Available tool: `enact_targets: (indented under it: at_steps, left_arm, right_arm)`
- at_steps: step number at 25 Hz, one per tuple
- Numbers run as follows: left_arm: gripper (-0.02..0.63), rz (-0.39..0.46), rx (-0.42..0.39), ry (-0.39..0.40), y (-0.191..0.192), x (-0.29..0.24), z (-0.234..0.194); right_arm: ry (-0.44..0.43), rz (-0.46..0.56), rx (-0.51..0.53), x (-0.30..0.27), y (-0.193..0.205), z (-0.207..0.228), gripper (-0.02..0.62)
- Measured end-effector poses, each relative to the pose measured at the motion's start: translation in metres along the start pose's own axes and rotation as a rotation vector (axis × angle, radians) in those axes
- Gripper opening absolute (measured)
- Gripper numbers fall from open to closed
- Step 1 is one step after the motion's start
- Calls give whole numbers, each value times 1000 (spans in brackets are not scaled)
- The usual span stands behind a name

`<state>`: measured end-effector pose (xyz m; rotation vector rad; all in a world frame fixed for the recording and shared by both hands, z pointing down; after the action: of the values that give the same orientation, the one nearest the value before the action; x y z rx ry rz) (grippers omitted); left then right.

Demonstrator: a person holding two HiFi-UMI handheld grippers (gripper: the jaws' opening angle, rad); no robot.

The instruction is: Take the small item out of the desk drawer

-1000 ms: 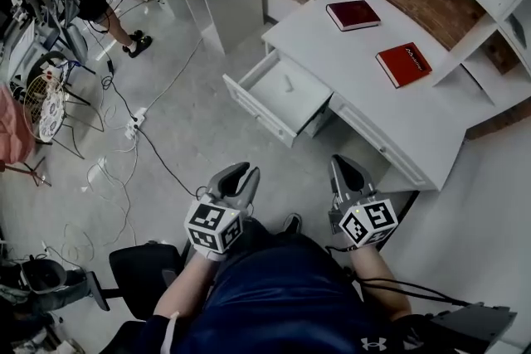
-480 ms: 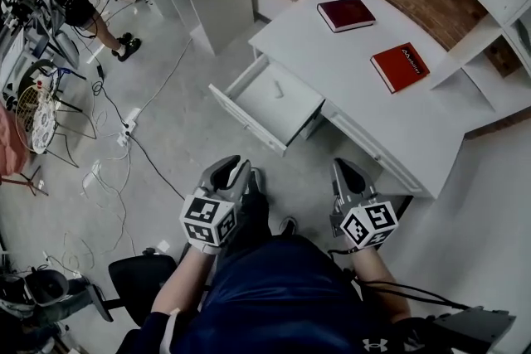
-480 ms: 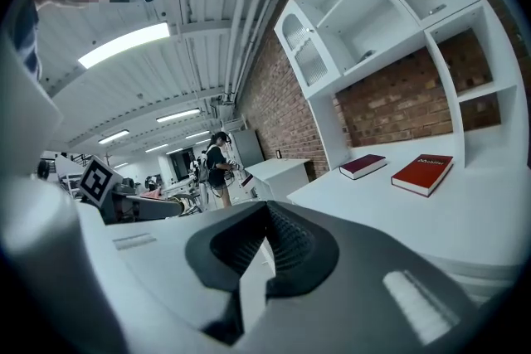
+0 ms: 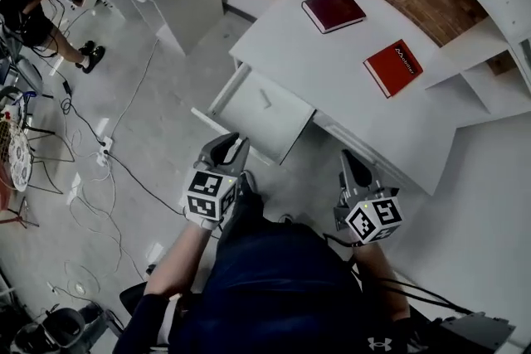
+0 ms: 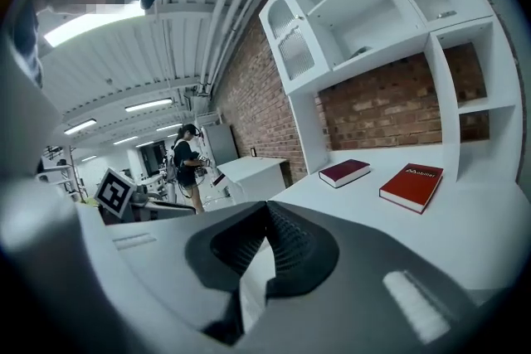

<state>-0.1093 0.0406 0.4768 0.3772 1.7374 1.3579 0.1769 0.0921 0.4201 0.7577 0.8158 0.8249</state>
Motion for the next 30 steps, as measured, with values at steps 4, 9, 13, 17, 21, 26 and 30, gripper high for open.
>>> enact_targets:
  at_steps: [4, 9, 13, 17, 21, 26, 30]
  left_arm:
    - [98, -49, -169, 66, 5, -43, -37]
    - [98, -153, -381, 140, 18, -101, -68]
    - [98, -222, -629, 191, 29, -149, -75]
    - [117, -280, -851, 254, 47, -189, -67]
    - [117, -341, -1009, 328, 74, -227, -57]
    - [143, -424, -1156, 406, 110, -270, -56]
    - [153, -468, -1275, 447, 136, -286, -55]
  right_arm:
    - [65, -5, -20, -23, -4, -7, 3]
    - [124, -23, -60, -39, 1, -5, 3]
    - [145, -41, -107, -48, 11, 11, 3]
    - [144, -53, -163, -56, 20, 32, 3]
    - [170, -50, -202, -57, 21, 57, 3]
    - [208, -68, -256, -54, 29, 84, 3]
    - [225, -96, -288, -52, 41, 95, 3]
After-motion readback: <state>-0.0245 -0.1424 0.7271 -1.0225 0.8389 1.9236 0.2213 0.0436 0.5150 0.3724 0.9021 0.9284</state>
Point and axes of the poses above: the fingertips, and each gripper's own axes: x backward along the fingers, z to its right, y out of its underside, the point moved 7 cm from there along x, backward along the fingers, and after that the axes turned 13 degrees about -x, right-handed, at the moved point
